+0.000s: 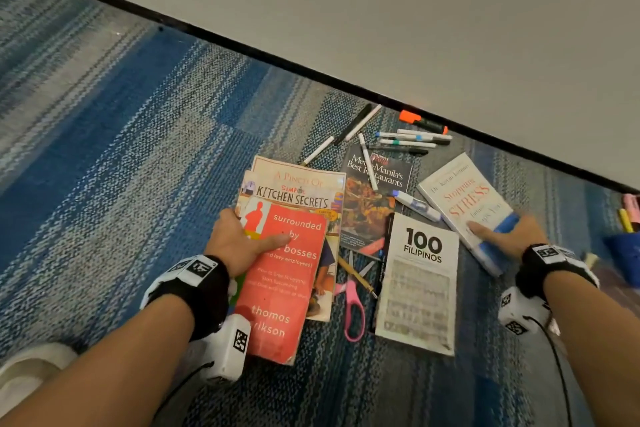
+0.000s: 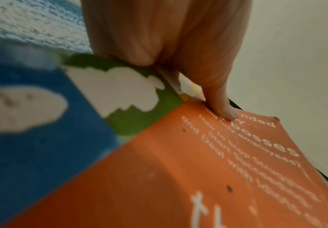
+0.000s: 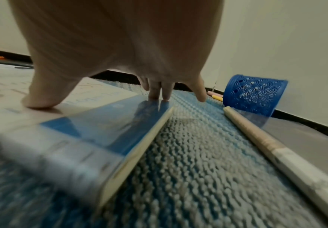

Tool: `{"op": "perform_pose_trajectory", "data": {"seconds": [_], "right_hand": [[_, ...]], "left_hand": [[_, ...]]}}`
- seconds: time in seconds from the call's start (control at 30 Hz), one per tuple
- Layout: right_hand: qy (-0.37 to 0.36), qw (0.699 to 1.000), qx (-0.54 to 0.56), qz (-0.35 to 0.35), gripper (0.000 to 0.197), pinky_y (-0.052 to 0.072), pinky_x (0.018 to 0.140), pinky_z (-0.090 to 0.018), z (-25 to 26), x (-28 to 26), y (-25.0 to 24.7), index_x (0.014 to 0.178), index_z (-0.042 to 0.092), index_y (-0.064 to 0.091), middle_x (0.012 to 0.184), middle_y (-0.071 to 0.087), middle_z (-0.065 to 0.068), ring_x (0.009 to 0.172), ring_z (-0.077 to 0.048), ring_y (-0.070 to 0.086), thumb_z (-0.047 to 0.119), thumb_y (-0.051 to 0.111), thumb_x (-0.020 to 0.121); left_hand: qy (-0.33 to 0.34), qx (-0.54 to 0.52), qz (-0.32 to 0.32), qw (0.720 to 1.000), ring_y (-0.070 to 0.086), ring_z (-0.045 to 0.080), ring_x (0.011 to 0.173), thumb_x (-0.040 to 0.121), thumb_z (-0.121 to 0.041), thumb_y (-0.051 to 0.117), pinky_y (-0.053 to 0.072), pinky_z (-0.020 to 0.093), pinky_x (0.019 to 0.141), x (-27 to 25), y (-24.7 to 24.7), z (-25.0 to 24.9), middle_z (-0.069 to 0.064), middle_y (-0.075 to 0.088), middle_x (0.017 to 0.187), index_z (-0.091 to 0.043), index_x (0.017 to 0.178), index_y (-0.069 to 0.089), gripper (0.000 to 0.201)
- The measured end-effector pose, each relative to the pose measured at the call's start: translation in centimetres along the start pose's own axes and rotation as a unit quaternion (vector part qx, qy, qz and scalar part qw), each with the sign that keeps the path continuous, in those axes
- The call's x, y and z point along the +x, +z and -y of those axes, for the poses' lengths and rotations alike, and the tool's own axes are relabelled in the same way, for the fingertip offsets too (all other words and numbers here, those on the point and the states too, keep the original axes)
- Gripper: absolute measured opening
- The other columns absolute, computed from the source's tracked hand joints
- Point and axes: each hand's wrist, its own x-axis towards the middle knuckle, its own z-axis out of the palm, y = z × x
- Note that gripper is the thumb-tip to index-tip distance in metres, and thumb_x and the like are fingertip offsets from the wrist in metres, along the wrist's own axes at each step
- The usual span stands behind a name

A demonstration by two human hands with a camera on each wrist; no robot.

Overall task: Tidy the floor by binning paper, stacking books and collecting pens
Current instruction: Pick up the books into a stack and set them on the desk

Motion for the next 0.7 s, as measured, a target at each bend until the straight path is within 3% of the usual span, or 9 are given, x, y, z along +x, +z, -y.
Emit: {"op": "perform_pose_trajectory", "data": {"seconds": [0.1, 0.17, 0.23, 0.3, 0.37, 0.47, 0.6, 0.7], "right_hand": [[0.040, 0.999, -0.024, -0.002, 0.129, 0.046, 0.096, -0.052, 0.2, -0.5, -0.4, 0.136, 0.004, 0.036, 0.138, 0.044, -0.023, 0.121, -0.040, 0.050, 0.082, 0.072, 0.041], [0.057, 0.998, -0.015, 0.025, 0.132, 0.045, 0.098, -0.049, -0.2, -0.4, -0.4, 0.139, 0.006, 0.035, 0.140, 0.047, -0.020, 0.120, -0.038, 0.052, 0.082, 0.073, 0.038], [0.045, 0.996, 0.005, 0.071, 0.114, 0.047, 0.092, -0.042, 0.3, -1.3, -1.4, 0.135, 0.005, 0.045, 0.134, 0.055, -0.018, 0.111, -0.035, 0.057, 0.073, 0.077, 0.049], [0.022, 0.997, -0.009, 0.070, 0.086, 0.048, 0.084, -0.038, 1.1, -2.4, -3.3, 0.126, 0.002, 0.055, 0.125, 0.061, -0.020, 0.101, -0.035, 0.059, 0.060, 0.075, 0.067], [-0.001, 0.999, -0.038, 0.035, 0.067, 0.049, 0.083, -0.039, 2.5, -4.0, -5.0, 0.122, -0.001, 0.058, 0.120, 0.063, -0.022, 0.102, -0.037, 0.060, 0.049, 0.071, 0.078], [-0.051, 0.995, -0.088, -0.017, 0.054, 0.051, 0.084, -0.040, 5.3, -7.1, -6.8, 0.120, 0.002, 0.057, 0.117, 0.064, -0.021, 0.104, -0.037, 0.061, 0.039, 0.069, 0.083], [-0.169, 0.954, -0.190, -0.161, 0.039, 0.043, 0.066, -0.039, 9.3, -12.8, -8.0, 0.117, 0.007, 0.042, 0.104, 0.063, -0.025, 0.093, -0.042, 0.062, 0.026, 0.059, 0.088], [-0.216, 0.943, -0.121, -0.222, 0.037, 0.037, 0.064, -0.038, 11.9, -18.0, -9.2, 0.113, 0.002, 0.040, 0.101, 0.061, -0.029, 0.090, -0.046, 0.061, 0.024, 0.059, 0.090]], "left_hand": [[-0.008, 0.016, -0.017, 1.000, 0.068, 0.021, 0.096, 0.040, -0.046, 0.095, 0.055, 0.047, 0.088, -0.2, 0.4, -0.4, 0.002, 0.067, 0.107, -0.028, 0.096, 0.041, 0.080], [-0.016, 0.037, -0.034, 0.999, 0.067, 0.022, 0.098, 0.028, -0.062, 0.091, 0.055, 0.048, 0.089, -0.3, 0.6, -0.4, 0.002, 0.066, 0.110, -0.025, 0.103, 0.043, 0.096], [-0.030, 0.077, -0.051, 0.995, 0.062, 0.028, 0.107, 0.024, -0.075, 0.083, 0.052, 0.049, 0.093, -1.1, 0.7, -1.0, 0.006, 0.059, 0.120, -0.020, 0.116, 0.043, 0.115], [-0.060, 0.138, -0.065, 0.986, 0.051, 0.035, 0.120, 0.044, -0.070, 0.082, 0.046, 0.048, 0.101, -2.3, 0.8, -2.4, 0.012, 0.040, 0.137, -0.015, 0.132, 0.038, 0.113], [-0.086, 0.257, -0.092, 0.958, 0.039, 0.039, 0.130, 0.056, -0.072, 0.075, 0.037, 0.052, 0.106, -3.6, 1.2, -3.4, 0.017, 0.026, 0.144, -0.012, 0.140, 0.033, 0.111], [-0.097, 0.337, -0.140, 0.926, 0.031, 0.038, 0.135, 0.058, -0.078, 0.068, 0.032, 0.056, 0.107, -4.3, 1.3, -4.1, 0.019, 0.030, 0.144, -0.007, 0.138, 0.031, 0.113], [-0.114, 0.315, -0.114, 0.935, 0.043, 0.037, 0.127, 0.053, -0.087, 0.062, 0.039, 0.049, 0.106, -4.2, 0.2, -3.2, 0.018, 0.045, 0.135, -0.001, 0.132, 0.041, 0.119], [-0.117, 0.246, -0.084, 0.958, 0.047, 0.038, 0.125, 0.050, -0.089, 0.061, 0.042, 0.049, 0.104, -3.9, -1.2, -1.3, 0.017, 0.048, 0.135, -0.004, 0.132, 0.047, 0.119]]}}
